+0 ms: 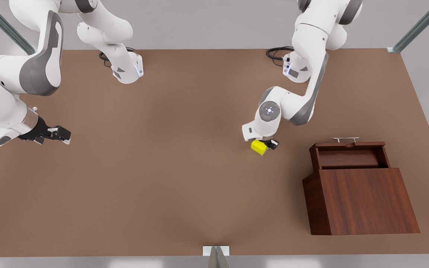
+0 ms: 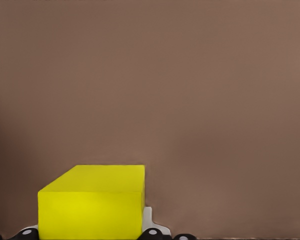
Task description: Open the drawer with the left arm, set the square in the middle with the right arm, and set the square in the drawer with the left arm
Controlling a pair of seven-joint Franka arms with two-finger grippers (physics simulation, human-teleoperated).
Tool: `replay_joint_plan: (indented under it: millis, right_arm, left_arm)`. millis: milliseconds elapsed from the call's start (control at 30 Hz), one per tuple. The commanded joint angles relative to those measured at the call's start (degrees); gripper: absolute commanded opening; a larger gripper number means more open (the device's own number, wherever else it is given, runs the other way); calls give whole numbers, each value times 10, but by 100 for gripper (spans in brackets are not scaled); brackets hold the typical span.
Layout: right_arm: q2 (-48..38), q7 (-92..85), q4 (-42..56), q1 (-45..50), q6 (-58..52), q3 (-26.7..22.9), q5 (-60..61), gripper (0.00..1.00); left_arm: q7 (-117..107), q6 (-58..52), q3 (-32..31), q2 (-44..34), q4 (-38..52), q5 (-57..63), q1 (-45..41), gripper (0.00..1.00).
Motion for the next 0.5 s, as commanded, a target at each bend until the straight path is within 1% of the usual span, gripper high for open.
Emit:
replay_joint_plan:
  millis: [0, 133, 267, 333, 467]
  right_arm:
    - [0, 0, 0, 0, 0, 0, 0, 100]
    - [-1, 0, 1, -3, 1, -1, -1, 100]
    - [0, -1, 8, 1, 0, 0, -11, 100]
    - [1, 0, 9, -1, 2, 0, -3, 100]
    - [4, 0, 10, 0, 20, 0, -3, 100]
  left_arm:
    - [16, -10, 9, -7, 0, -20, -1, 75]
    - [210, -83, 121, -58, 7, -27, -1, 76]
    - [368, -86, 206, -53, 11, -40, 1, 76]
    - [442, -79, 237, -47, 17, -41, 7, 76]
    - [551, -78, 246, -12, 47, -64, 55, 76]
